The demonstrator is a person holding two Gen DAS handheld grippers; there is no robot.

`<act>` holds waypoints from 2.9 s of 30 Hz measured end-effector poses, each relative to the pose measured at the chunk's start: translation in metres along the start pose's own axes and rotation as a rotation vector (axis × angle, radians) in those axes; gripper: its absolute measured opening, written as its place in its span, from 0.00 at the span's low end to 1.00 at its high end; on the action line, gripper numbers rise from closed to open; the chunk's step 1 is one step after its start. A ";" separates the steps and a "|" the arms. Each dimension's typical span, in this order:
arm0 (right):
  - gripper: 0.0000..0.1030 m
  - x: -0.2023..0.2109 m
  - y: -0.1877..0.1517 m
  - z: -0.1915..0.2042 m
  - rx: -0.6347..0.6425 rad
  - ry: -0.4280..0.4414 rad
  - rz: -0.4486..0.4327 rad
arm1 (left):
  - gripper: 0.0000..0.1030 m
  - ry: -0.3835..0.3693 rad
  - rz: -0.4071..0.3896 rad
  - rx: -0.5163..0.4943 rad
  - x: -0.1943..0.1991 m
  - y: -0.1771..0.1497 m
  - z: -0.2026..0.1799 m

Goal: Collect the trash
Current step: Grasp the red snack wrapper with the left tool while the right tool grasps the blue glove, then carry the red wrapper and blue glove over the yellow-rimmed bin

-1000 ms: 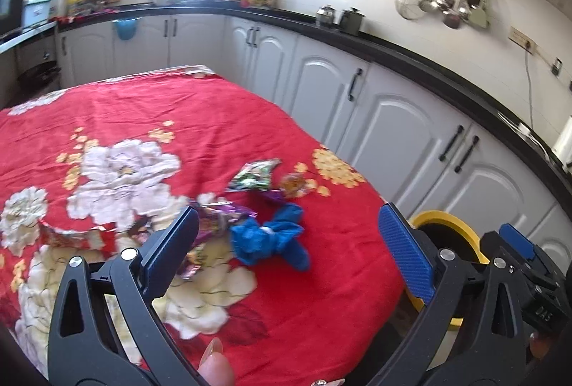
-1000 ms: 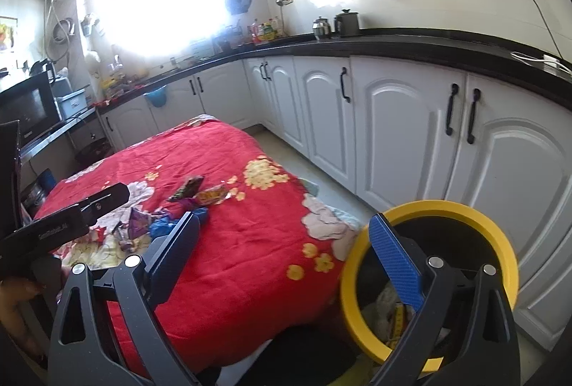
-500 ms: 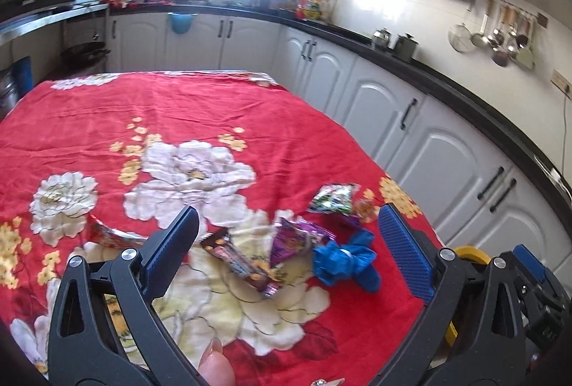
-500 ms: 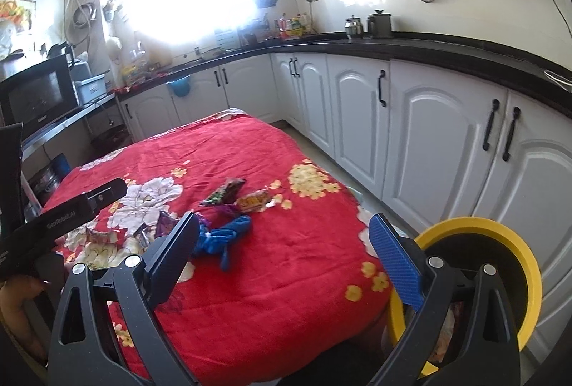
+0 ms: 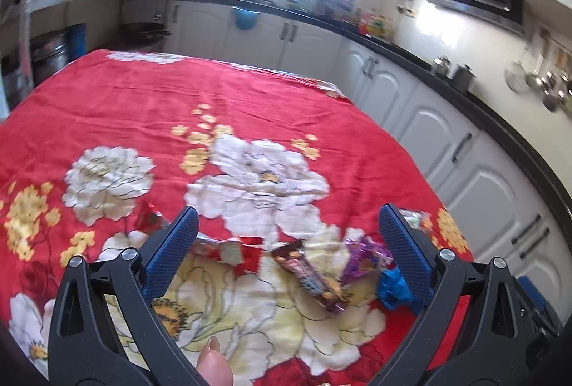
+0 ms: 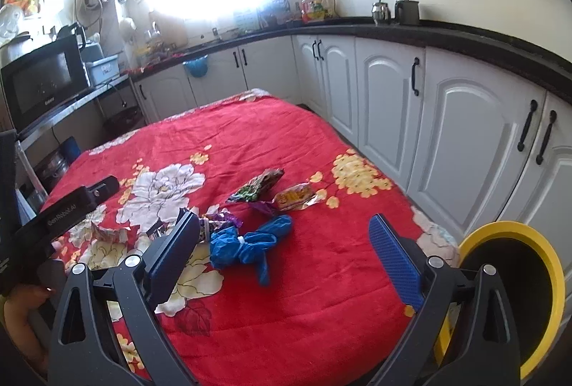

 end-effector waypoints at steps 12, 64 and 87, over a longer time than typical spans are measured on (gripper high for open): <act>0.80 -0.050 -0.013 0.009 -0.013 0.034 0.111 | 0.90 0.061 0.085 0.229 -0.022 -0.011 0.051; 0.07 -0.029 -0.057 -0.007 -0.067 0.150 0.138 | 0.07 -0.030 0.118 0.146 -0.030 -0.009 0.032; 0.06 0.040 -0.042 -0.071 -0.157 0.061 -0.007 | 0.07 -0.218 0.112 -0.117 0.017 -0.048 -0.070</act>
Point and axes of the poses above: each gripper's, at about its wrist camera, not at the fingertips, and x roughly against the way its jaws point, z to its left, y to its top, the point moved 4 cm from there along -x, roughly the way its jaws point, and after that the axes turned 7 degrees about x, right-handed, at the moved point
